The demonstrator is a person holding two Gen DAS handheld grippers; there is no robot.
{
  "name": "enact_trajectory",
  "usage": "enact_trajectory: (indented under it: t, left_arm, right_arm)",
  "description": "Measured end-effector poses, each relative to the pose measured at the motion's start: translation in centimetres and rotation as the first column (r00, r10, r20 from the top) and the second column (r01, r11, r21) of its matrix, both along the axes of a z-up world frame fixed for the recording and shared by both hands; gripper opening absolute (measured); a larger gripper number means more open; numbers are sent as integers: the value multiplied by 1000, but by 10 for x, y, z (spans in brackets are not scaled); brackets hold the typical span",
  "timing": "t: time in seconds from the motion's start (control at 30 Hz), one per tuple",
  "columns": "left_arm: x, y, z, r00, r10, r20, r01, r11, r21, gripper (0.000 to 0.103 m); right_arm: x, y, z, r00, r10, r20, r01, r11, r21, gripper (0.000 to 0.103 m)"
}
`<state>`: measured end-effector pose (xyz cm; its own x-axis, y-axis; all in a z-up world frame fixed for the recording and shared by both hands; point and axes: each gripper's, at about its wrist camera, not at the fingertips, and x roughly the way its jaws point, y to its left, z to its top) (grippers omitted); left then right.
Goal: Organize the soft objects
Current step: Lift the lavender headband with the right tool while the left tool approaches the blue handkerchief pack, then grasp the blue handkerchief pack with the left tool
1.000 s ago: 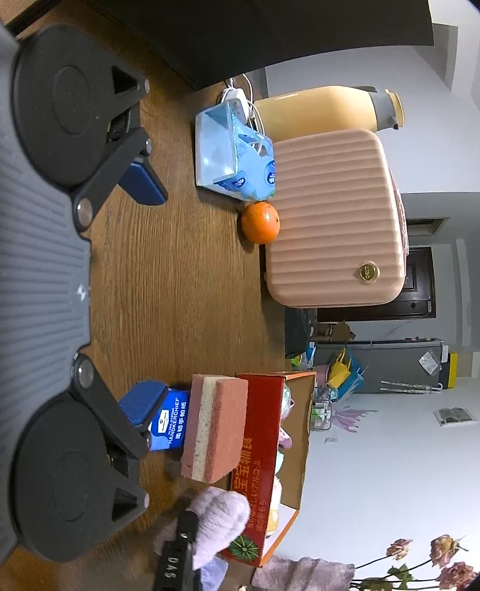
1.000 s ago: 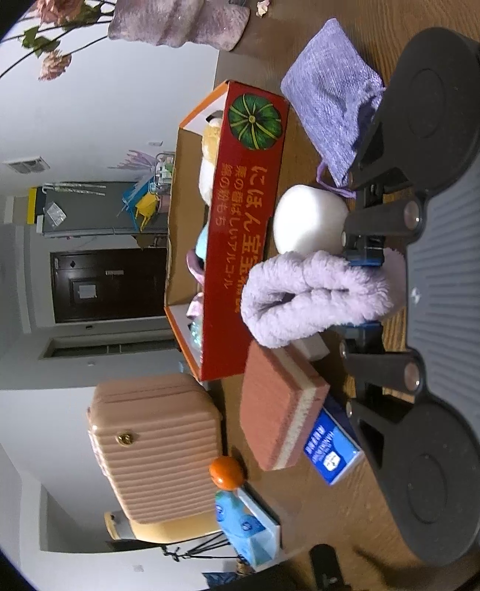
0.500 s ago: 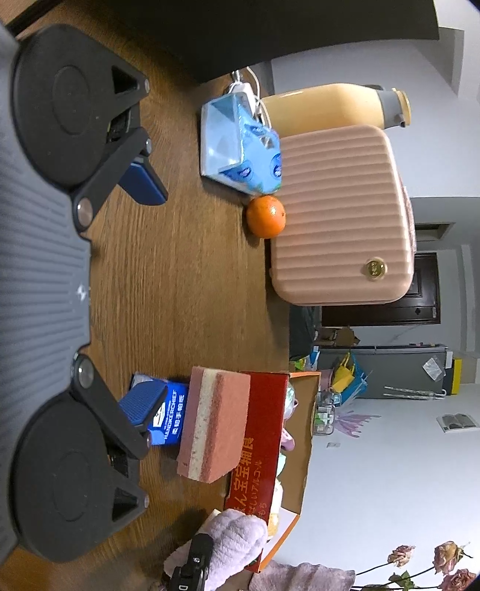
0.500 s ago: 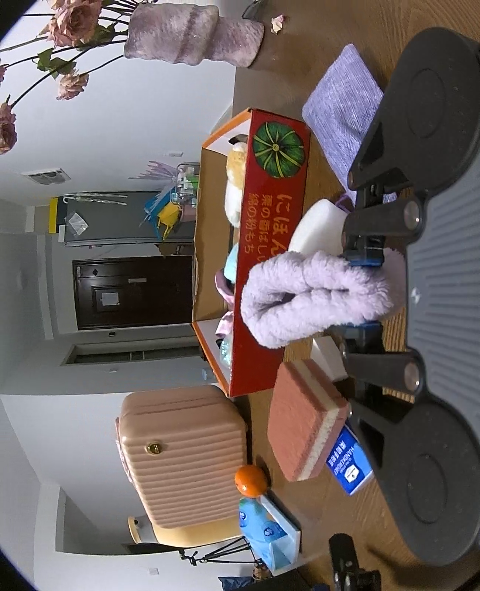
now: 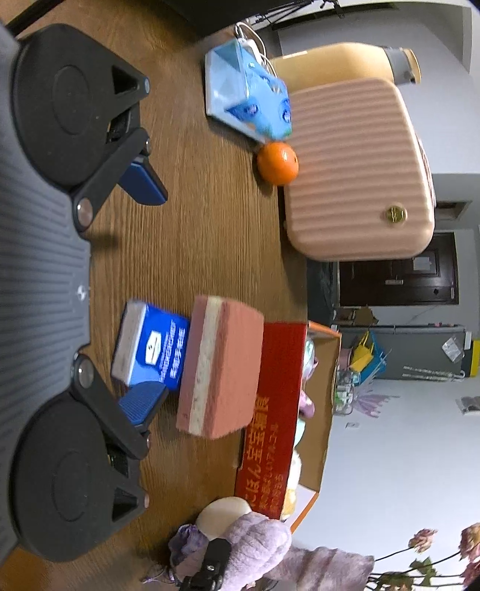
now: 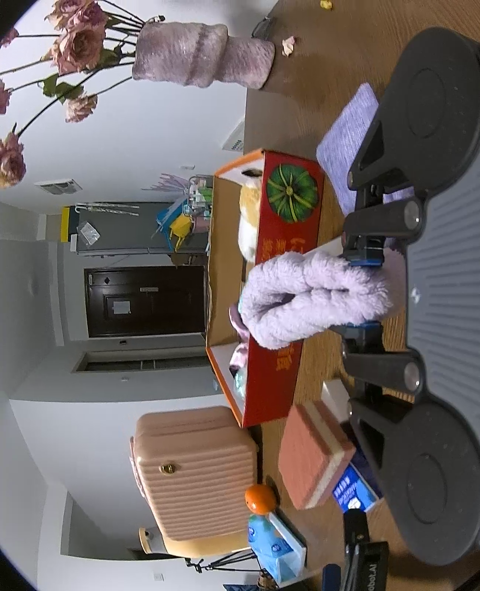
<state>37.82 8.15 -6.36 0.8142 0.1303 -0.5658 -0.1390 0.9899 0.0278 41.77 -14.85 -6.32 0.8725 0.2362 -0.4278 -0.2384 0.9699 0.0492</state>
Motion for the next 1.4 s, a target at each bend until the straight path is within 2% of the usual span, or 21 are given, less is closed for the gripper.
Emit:
enact_trajectory:
  t: [0.5, 0.8, 1.0, 1.1, 1.27, 1.3, 1.4]
  left_arm:
    - [41, -11, -12, 995, -50, -83, 48, 998, -27, 103]
    - [56, -16, -16, 991, -91, -97, 88, 996, -26, 103]
    - [61, -18, -19, 986, -111, -127, 107, 994, -36, 94]
    - [63, -13, -21, 984, -107, -146, 98, 993, -66, 93]
    - [63, -10, -21, 987, -81, -140, 73, 995, -61, 90]
    - [63, -11, -22, 987, -79, -139, 72, 996, -54, 89]
    - [61, -12, -20, 988, -86, -125, 80, 995, -51, 74]
  right_arm:
    - [13, -36, -1, 999, -46, 5, 46, 999, -4, 24]
    - [11, -35, -4, 999, -37, 9, 37, 999, -14, 24]
    - [11, -34, -4, 999, -36, 9, 36, 999, -19, 24]
    - [11, -35, -4, 999, -35, 10, 35, 999, -20, 24]
    - [11, -34, -4, 999, -35, 10, 35, 999, -20, 24]
    - [10, -35, -4, 999, -35, 10, 35, 999, -20, 24]
    - [11, -35, -4, 999, -35, 10, 35, 999, -20, 25]
